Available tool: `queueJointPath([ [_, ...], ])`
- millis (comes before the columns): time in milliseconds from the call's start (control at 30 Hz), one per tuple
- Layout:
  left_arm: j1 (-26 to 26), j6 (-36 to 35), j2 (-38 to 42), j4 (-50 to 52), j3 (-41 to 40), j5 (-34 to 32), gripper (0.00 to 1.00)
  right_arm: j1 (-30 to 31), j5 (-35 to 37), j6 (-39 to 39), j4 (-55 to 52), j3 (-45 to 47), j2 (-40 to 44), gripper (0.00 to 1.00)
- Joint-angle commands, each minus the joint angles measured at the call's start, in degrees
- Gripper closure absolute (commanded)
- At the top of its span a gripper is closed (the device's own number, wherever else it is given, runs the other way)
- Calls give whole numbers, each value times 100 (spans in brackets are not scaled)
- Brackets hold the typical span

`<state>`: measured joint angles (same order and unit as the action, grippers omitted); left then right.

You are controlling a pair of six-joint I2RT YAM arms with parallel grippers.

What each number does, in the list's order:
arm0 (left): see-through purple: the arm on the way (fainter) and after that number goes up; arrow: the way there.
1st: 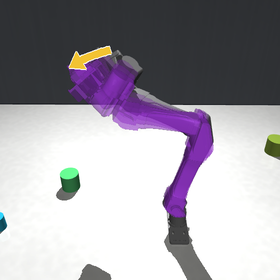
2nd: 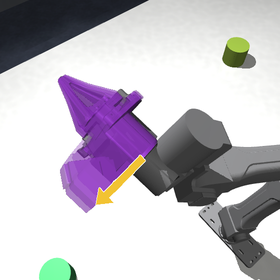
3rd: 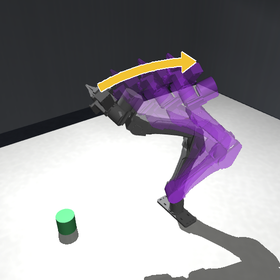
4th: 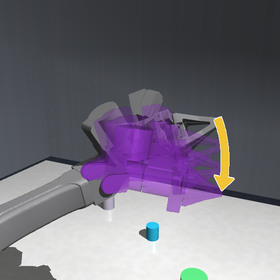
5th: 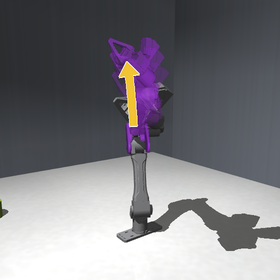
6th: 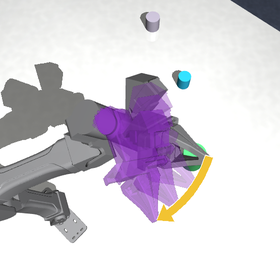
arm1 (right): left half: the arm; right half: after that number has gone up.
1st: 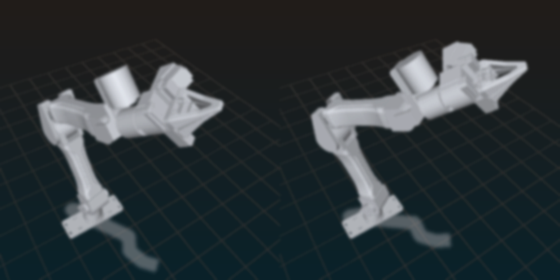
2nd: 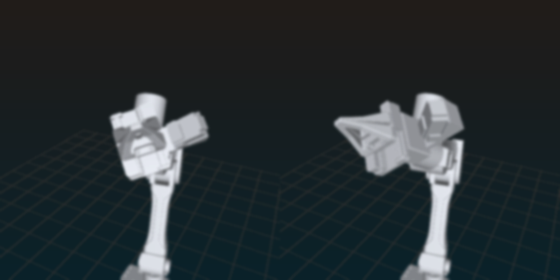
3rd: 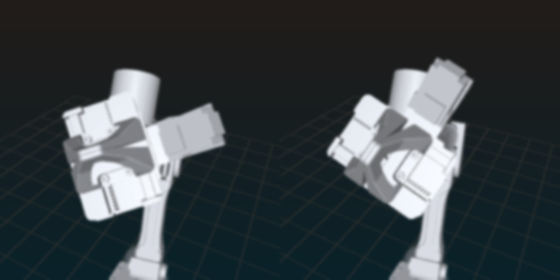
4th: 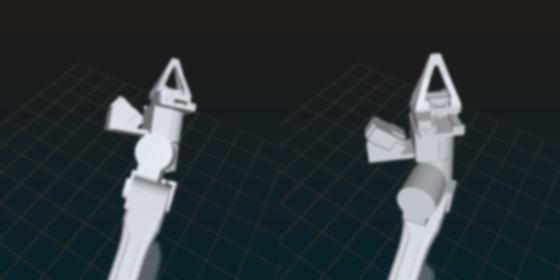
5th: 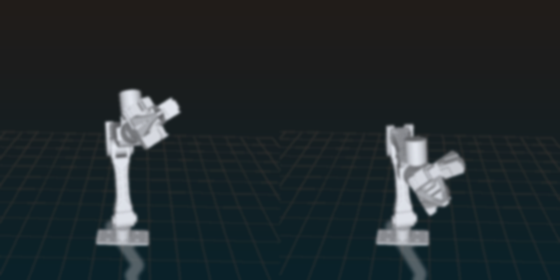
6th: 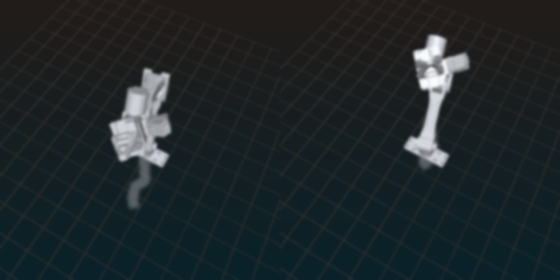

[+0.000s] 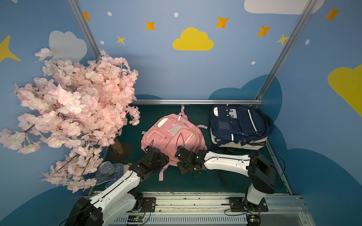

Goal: Zip up the backpack
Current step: Zip the zipper on the backpack.

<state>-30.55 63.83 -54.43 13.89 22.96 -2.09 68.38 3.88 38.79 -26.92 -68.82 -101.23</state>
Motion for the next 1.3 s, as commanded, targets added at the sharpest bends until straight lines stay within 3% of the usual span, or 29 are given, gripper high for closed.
queueJointPath([
  [0, -198, 450, -138, -70, -79, 50, 32, 87, -133, -143, 235, -227, -92, 100],
  [133, -296, 637, -552, -514, -201, 92, 34, 124, -131, -195, 248, -252, -115, 100],
  [267, -285, 690, -913, -1347, -341, 174, 52, 192, -102, -249, 181, -295, -112, 100],
  [367, -261, 539, -1003, -1118, -147, 8, 68, 187, 43, -266, 26, -205, -2, 100],
  [633, 403, 194, -284, -577, -363, -290, 91, -199, 404, 55, -360, 487, 525, 100],
  [833, 848, -230, 316, -41, -396, -298, 93, -879, 581, 252, -569, 1113, 1099, 100],
  [967, 953, -369, 77, -260, -387, -66, 93, -1178, 600, 182, -549, 1163, 1325, 100],
  [1200, 1111, -927, -1164, -501, 427, 120, 94, -384, 479, -134, -221, 546, 848, 100],
  [1267, 1279, -1087, -1416, -468, 697, 205, 87, -138, 266, -135, -38, 338, 587, 100],
])
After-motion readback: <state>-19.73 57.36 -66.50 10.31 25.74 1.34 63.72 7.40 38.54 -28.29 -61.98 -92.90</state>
